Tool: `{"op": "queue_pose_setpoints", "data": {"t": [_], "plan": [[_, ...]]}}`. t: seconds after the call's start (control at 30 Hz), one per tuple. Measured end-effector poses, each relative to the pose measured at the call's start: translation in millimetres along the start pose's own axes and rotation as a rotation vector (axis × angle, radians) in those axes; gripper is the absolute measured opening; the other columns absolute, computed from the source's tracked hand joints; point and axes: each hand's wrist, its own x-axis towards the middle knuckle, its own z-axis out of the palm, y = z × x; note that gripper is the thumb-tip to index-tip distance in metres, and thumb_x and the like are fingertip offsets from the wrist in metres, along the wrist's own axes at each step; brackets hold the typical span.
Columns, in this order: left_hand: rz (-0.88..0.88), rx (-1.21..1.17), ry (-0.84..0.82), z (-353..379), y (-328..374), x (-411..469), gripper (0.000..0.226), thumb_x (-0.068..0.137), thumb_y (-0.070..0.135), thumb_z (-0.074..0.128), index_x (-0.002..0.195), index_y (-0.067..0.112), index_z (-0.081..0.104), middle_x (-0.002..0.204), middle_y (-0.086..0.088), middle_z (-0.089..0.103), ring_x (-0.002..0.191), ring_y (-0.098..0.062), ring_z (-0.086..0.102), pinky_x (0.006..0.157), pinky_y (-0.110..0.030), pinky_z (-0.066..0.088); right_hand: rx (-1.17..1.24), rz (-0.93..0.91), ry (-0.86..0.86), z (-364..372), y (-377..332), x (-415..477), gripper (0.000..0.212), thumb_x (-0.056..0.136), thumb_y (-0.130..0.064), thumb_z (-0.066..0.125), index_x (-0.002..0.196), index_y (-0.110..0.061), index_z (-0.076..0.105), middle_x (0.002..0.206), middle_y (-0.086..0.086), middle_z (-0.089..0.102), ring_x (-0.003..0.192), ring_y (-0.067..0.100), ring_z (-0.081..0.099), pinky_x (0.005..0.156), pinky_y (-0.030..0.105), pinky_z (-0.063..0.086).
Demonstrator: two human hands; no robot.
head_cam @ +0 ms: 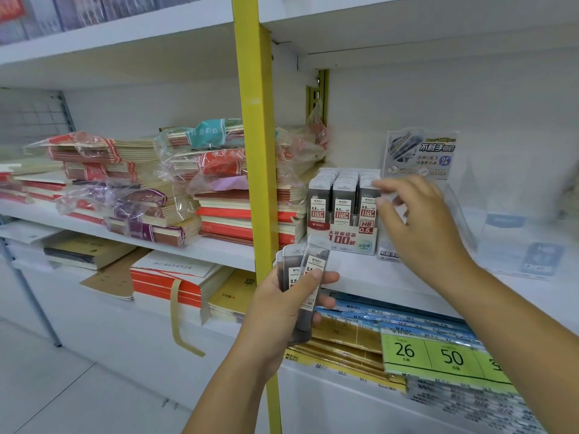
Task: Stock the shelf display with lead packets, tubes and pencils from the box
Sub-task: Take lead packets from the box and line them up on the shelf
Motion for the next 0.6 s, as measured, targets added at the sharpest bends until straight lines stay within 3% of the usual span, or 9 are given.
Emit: {"op": "queue_pose_setpoints", "data": {"t": [0.07, 0.13, 0.2, 0.3, 0.43, 0.53, 0.6], "plan": [[0.020, 0.007, 0.001, 2, -1, 1, 0.029, 0.080, 0.052, 0.069, 0.105, 0.037, 0.072, 0.099, -0.001, 0.078, 0.062, -0.009, 0.066, 0.043, -0.021, 0.044, 0.195, 0.014, -0.081, -3, -11, -20, 0.019, 0.095, -0.028, 0.052, 0.109, -0.032, 0.064, 0.097, -0.021, 0.059, 0.091, 0.001, 0.053, 0.077, 0.017, 0.041], [0.044, 0.014, -0.022, 5, -2, 3, 0.029, 0.086, 0.045, 0.068, 0.113, 0.034, 0.067, 0.105, 0.000, 0.077, 0.072, -0.010, 0.070, 0.052, -0.022, 0.052, 0.404, 0.086, -0.199, -2, -20, -36, 0.017, 0.093, -0.033, 0.056, 0.105, -0.040, 0.066, 0.095, -0.021, 0.065, 0.087, -0.001, 0.057, 0.070, 0.011, 0.042], [0.049, 0.028, -0.041, 8, -3, 4, 0.027, 0.089, 0.041, 0.066, 0.115, 0.034, 0.066, 0.106, 0.000, 0.077, 0.078, -0.011, 0.072, 0.058, -0.021, 0.054, 0.548, 0.164, -0.331, 1, -25, -45, 0.025, 0.089, -0.034, 0.062, 0.112, -0.045, 0.064, 0.098, -0.017, 0.064, 0.087, -0.001, 0.059, 0.073, 0.011, 0.045], [0.022, 0.046, -0.066, 11, -4, 3, 0.025, 0.085, 0.048, 0.069, 0.108, 0.037, 0.069, 0.103, -0.001, 0.077, 0.072, -0.013, 0.071, 0.053, -0.024, 0.051, 0.685, 0.253, -0.410, 6, -28, -49, 0.036, 0.085, -0.021, 0.071, 0.114, -0.040, 0.064, 0.099, -0.001, 0.064, 0.078, 0.008, 0.067, 0.075, 0.019, 0.053], [0.033, 0.021, -0.113, 13, -7, 2, 0.038, 0.080, 0.053, 0.069, 0.115, 0.036, 0.067, 0.109, -0.003, 0.076, 0.081, -0.015, 0.073, 0.061, -0.026, 0.054, 0.702, 0.277, -0.327, 5, -24, -49, 0.033, 0.083, -0.011, 0.072, 0.103, -0.036, 0.066, 0.089, -0.004, 0.070, 0.078, 0.011, 0.066, 0.068, 0.017, 0.051], [0.003, -0.058, -0.129, 14, -6, 0, 0.049, 0.083, 0.050, 0.065, 0.126, 0.026, 0.061, 0.111, -0.009, 0.075, 0.069, -0.014, 0.069, 0.054, -0.023, 0.052, 0.766, 0.345, -0.185, 1, -17, -43, 0.029, 0.087, -0.009, 0.068, 0.102, -0.033, 0.063, 0.087, -0.007, 0.072, 0.077, 0.012, 0.067, 0.061, 0.021, 0.049], [-0.031, -0.093, -0.100, 13, -5, 2, 0.039, 0.092, 0.041, 0.059, 0.126, 0.021, 0.060, 0.109, -0.012, 0.075, 0.060, -0.013, 0.062, 0.051, -0.024, 0.049, 0.787, 0.379, -0.098, -4, -13, -39, 0.024, 0.090, -0.009, 0.065, 0.102, -0.029, 0.060, 0.088, -0.005, 0.073, 0.073, 0.013, 0.069, 0.059, 0.025, 0.051]]}}
